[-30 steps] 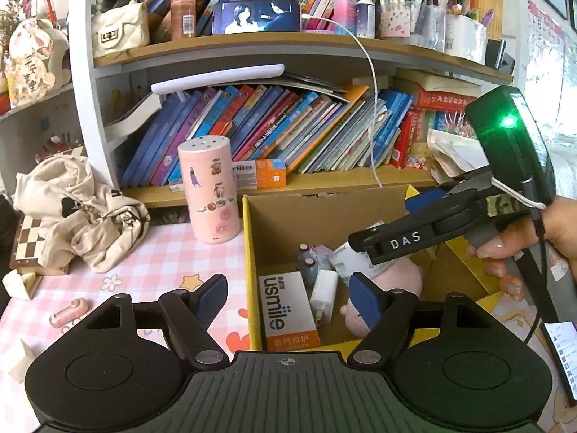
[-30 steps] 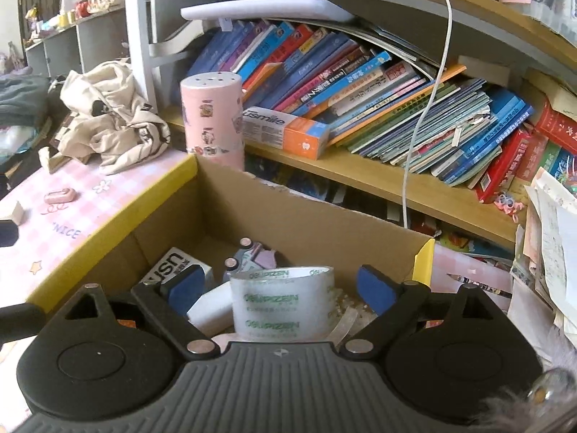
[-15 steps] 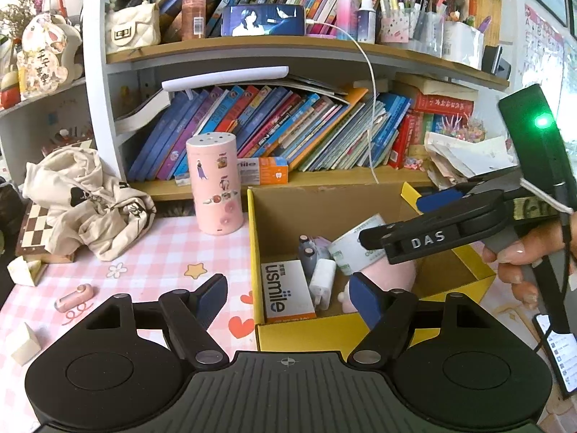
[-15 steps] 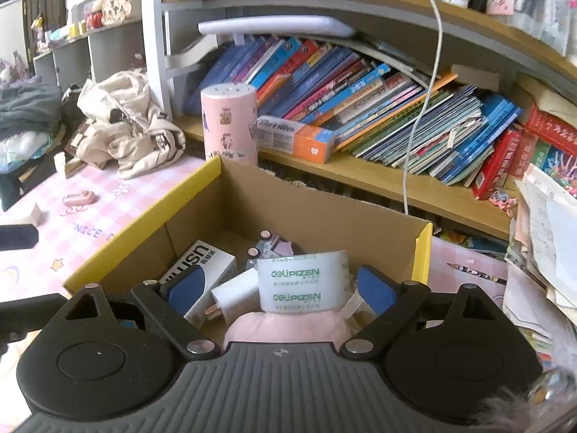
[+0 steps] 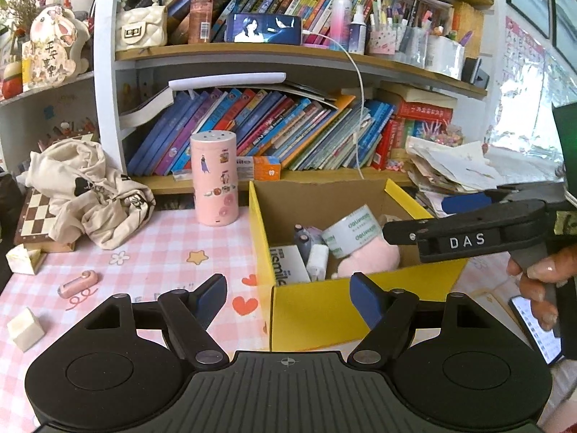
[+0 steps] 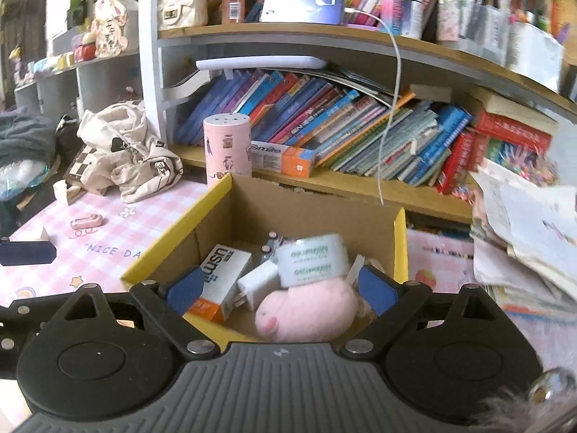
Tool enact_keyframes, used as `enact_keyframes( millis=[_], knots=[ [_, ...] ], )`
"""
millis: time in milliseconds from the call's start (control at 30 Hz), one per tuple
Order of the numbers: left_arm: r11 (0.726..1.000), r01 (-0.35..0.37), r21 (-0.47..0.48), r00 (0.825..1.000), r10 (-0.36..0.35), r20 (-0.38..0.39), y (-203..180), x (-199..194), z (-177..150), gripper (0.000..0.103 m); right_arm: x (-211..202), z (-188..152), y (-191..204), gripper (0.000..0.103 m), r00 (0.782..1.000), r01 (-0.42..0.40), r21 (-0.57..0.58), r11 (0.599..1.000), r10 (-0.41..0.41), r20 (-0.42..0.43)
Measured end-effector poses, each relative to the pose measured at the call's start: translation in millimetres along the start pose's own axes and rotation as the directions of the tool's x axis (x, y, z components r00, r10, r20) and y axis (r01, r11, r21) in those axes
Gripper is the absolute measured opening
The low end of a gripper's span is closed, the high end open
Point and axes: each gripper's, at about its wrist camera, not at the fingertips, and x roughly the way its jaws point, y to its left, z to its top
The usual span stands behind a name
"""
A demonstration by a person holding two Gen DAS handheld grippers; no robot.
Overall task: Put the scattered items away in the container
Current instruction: 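Lift both open tools up out of the yellow box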
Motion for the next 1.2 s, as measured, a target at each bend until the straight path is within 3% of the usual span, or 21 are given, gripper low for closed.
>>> enact_keyframes(
  millis=[367, 567, 733, 1200],
  knots=[
    [0.999, 0.037, 0.012, 0.999, -0.037, -0.016, 20.5, -27.5, -21.8, 0.077, -35.4, -38.2, 32.0, 0.094, 0.994, 0.113, 0.092, 0.989, -0.112, -0.016],
    [0.997, 0.028, 0.071, 1.0, -0.027, -0.012, 22.6, -42.7, -36.2, 0.078, -49.9, -66.7, 48.5, 0.094, 0.982, 0.188, 0.123, 0.974, -0.183, -0.051],
    [0.997, 0.049, 0.058, 0.998, -0.048, -0.034, 25.9, -52.3, -49.7, 0.078, -58.7, -87.8, 67.4, 0.097, 0.967, 0.252, 0.156, 0.955, -0.242, -0.078],
    [0.999, 0.026, 0.046, 0.998, -0.024, -0.054, 51.7, -73.2, -67.1, 0.088, -71.0, -96.4, 114.7, 0.103, 0.967, 0.251, 0.097, 0.963, -0.244, -0.078]
  ],
)
